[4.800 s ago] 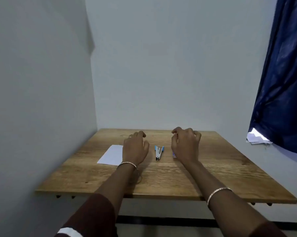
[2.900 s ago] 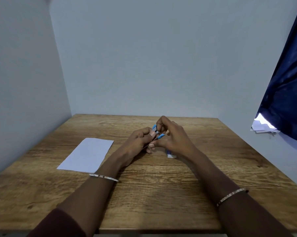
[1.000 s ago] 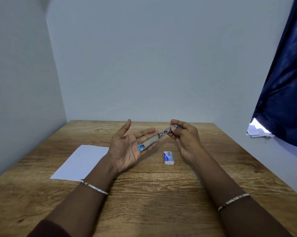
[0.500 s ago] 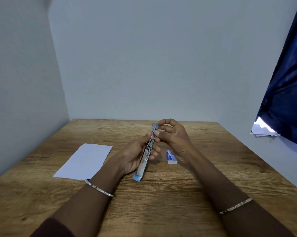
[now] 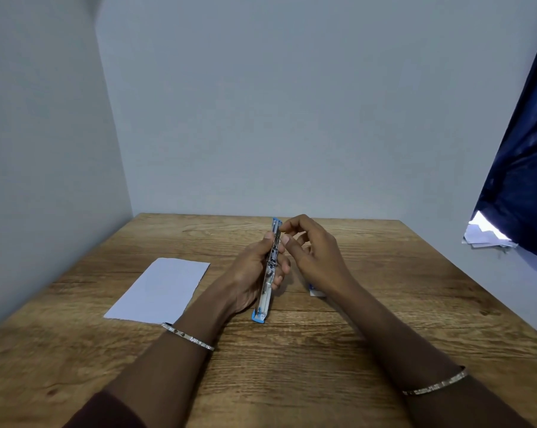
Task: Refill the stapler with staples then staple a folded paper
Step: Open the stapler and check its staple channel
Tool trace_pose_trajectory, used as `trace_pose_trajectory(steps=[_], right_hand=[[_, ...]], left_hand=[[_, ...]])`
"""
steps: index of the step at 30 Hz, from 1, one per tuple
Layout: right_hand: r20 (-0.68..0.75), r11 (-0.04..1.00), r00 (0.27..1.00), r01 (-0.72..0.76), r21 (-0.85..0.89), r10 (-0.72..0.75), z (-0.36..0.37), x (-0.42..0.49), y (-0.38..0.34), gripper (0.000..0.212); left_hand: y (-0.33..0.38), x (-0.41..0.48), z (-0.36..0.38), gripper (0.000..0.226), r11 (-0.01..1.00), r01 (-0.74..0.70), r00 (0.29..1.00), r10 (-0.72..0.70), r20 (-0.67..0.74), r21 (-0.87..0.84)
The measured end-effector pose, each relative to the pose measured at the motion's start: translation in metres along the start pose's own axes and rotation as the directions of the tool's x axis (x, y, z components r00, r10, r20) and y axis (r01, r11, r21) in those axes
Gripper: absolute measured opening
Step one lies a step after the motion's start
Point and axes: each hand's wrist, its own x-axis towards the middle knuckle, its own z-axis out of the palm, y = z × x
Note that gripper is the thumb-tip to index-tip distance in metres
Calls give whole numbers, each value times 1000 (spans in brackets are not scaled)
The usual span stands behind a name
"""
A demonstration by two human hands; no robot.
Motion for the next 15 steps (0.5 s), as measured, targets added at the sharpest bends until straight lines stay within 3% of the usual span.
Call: trace_pose_trajectory(steps=[10,15], right_hand=[[7,1000,1000,-5,20,4,2,-2,2,8],[83,995,995,-64,81,57,2,-3,0,4]], left_hand=[[-4,1,1,43,999,-18,998,15,65,41],[-5,-1,2,44,997,-43,996,37,86,69]])
